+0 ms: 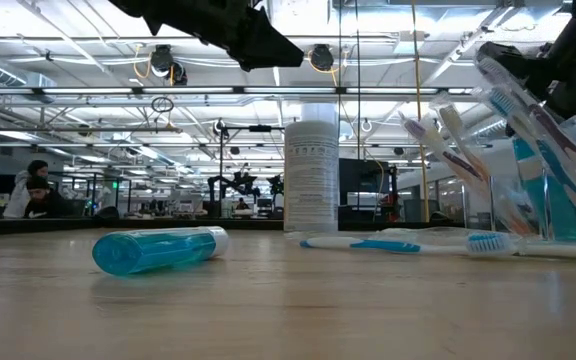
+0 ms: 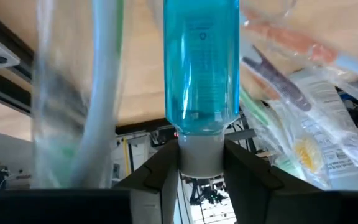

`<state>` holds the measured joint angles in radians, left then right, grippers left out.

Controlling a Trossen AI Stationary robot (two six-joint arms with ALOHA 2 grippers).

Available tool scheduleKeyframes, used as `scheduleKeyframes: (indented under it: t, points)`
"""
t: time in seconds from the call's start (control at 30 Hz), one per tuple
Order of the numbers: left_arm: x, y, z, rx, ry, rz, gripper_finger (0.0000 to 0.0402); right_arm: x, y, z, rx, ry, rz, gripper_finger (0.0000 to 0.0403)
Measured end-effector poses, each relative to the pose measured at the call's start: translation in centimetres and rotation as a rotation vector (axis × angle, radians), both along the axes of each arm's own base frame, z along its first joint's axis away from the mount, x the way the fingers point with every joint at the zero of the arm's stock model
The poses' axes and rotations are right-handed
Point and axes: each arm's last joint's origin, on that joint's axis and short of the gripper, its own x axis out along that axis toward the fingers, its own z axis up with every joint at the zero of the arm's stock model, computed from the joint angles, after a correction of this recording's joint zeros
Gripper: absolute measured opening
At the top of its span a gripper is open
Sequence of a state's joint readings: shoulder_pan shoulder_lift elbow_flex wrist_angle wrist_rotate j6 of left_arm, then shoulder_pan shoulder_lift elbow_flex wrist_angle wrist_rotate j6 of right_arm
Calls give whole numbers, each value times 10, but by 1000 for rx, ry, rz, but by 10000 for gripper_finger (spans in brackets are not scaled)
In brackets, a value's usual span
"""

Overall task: Pick & Place toothbrushing station
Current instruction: Put the right mouthwash into the transparent organizer, then put the blue toothbrush into the transparent organizer

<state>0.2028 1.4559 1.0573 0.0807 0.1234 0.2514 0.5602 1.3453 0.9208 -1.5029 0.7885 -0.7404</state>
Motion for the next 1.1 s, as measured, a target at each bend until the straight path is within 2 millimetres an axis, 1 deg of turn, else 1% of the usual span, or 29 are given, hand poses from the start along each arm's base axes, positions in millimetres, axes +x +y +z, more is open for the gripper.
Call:
scheduleKeyframes:
  t: [0.13,0.2,0.47,0.63,0.77,0.9,1.0,1.1]
  points:
    - [0,0,0,9,1,-3,152,2,2,-2,22,-37,4,99]
    - [0,0,0,9,0,-2,152,4,4,-3,36,-59,7,103]
    - [0,0,0,9,-1,-2,152,9,5,-4,37,-164,-9,152]
    - [0,0,0,10,-1,-2,152,9,5,-4,41,-186,-26,169]
    - [0,0,0,10,-1,-2,152,10,5,-4,42,-270,-74,168]
    - [0,0,0,10,-1,-2,152,10,4,0,37,-415,-161,157]
    - [0,0,0,10,-1,-2,152,7,3,8,71,-483,-256,148]
    - [0,0,0,10,-1,-2,152,4,3,23,143,-570,-367,139]
